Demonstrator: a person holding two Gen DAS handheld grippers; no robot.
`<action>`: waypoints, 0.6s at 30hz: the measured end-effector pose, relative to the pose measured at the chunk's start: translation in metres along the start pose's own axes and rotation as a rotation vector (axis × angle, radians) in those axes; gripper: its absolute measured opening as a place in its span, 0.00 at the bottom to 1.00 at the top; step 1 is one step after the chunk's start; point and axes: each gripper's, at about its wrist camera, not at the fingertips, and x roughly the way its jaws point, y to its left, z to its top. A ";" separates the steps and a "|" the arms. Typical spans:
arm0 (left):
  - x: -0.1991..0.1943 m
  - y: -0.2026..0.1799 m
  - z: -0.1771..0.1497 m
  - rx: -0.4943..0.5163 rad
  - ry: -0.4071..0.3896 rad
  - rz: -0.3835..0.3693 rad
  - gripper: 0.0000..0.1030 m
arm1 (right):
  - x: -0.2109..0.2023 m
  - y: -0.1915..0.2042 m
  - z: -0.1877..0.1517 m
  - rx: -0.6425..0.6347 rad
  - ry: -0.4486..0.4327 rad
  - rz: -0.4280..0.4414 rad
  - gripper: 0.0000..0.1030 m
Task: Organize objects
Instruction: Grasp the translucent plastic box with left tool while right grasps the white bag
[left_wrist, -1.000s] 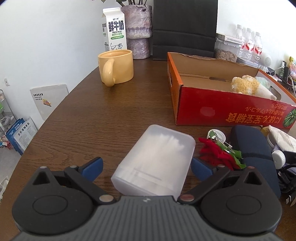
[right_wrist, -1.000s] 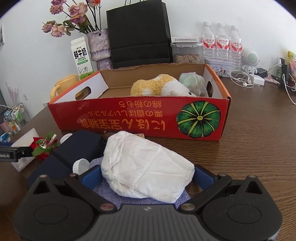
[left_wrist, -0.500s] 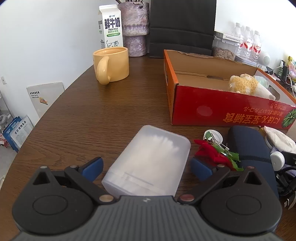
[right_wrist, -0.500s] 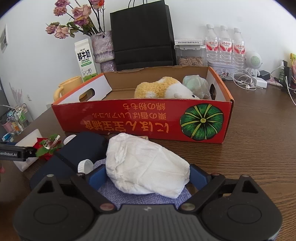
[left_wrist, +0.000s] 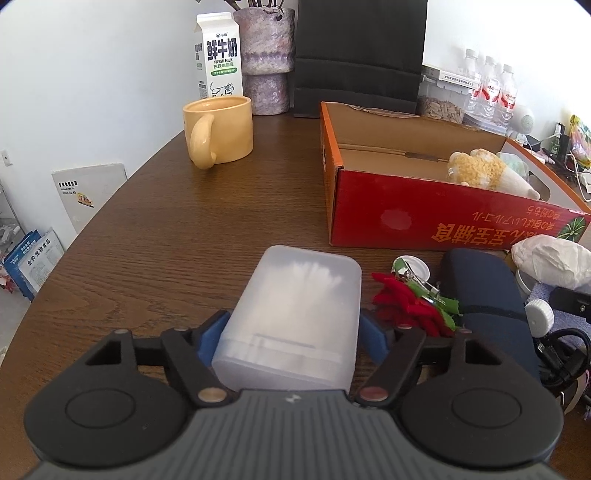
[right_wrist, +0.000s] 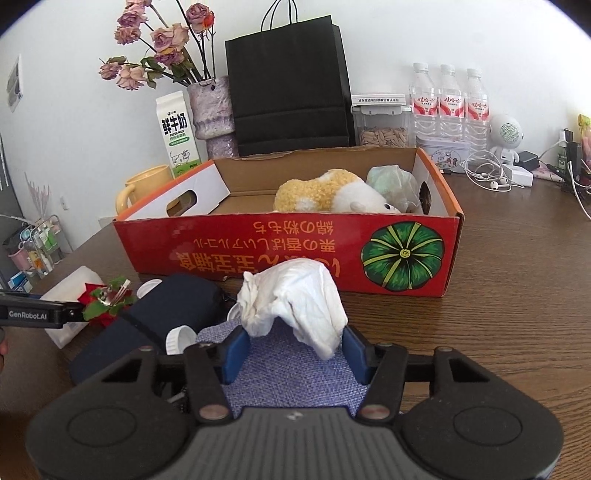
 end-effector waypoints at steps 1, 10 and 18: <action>-0.001 0.000 0.000 -0.001 -0.001 0.001 0.72 | -0.001 0.000 0.000 0.000 -0.003 -0.005 0.39; -0.011 -0.003 -0.001 0.004 -0.004 0.007 0.66 | -0.006 0.000 0.000 -0.014 -0.008 0.002 0.30; -0.020 0.000 -0.004 -0.008 -0.024 0.028 0.66 | -0.010 0.026 0.016 -0.062 -0.047 0.072 0.85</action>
